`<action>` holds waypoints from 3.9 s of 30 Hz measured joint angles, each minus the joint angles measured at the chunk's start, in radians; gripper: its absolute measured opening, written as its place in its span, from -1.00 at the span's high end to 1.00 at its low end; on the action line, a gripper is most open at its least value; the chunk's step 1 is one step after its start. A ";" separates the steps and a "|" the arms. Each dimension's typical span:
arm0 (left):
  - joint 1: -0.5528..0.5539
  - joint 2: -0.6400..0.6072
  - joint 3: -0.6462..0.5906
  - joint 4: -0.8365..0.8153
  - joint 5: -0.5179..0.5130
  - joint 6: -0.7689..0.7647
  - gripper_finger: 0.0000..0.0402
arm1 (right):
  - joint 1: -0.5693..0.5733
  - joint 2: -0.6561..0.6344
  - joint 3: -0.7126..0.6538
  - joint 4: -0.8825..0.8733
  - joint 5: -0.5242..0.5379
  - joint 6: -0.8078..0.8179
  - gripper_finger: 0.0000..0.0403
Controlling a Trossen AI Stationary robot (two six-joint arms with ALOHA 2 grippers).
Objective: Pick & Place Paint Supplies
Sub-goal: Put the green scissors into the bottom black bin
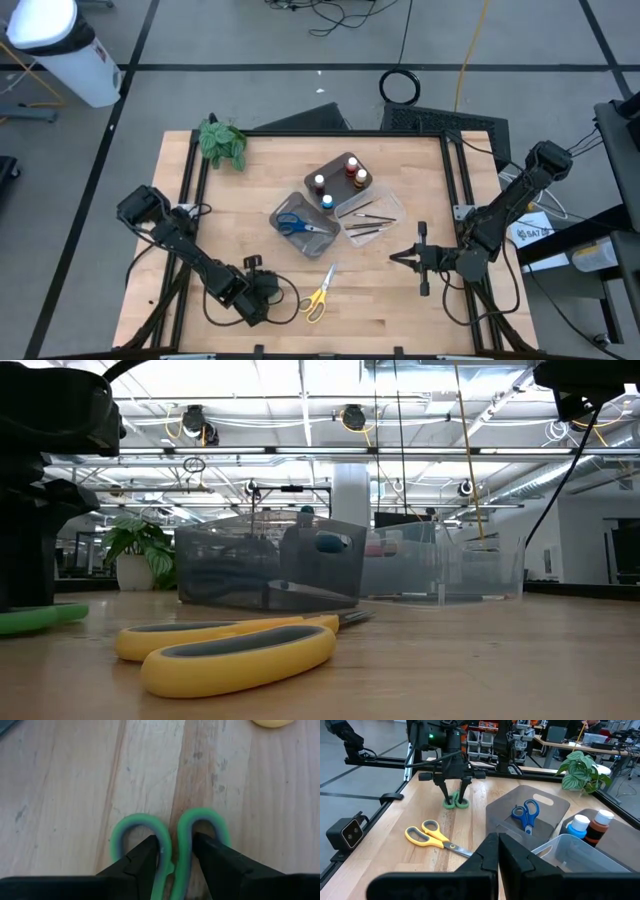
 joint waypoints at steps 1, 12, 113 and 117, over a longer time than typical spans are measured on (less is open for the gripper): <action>0.004 0.000 0.000 0.000 0.001 -0.001 0.23 | 0.000 0.000 0.000 0.000 0.000 0.000 1.00; 0.028 0.021 0.000 0.007 -0.021 0.048 0.59 | 0.000 0.000 0.000 0.000 0.000 0.000 1.00; -0.023 -0.267 -0.230 0.198 0.008 0.088 0.93 | -0.241 0.463 0.070 0.502 -0.465 -0.185 1.00; -0.028 -0.271 -0.233 0.234 0.008 0.089 0.97 | -0.283 0.541 0.135 0.483 -0.547 -0.187 1.00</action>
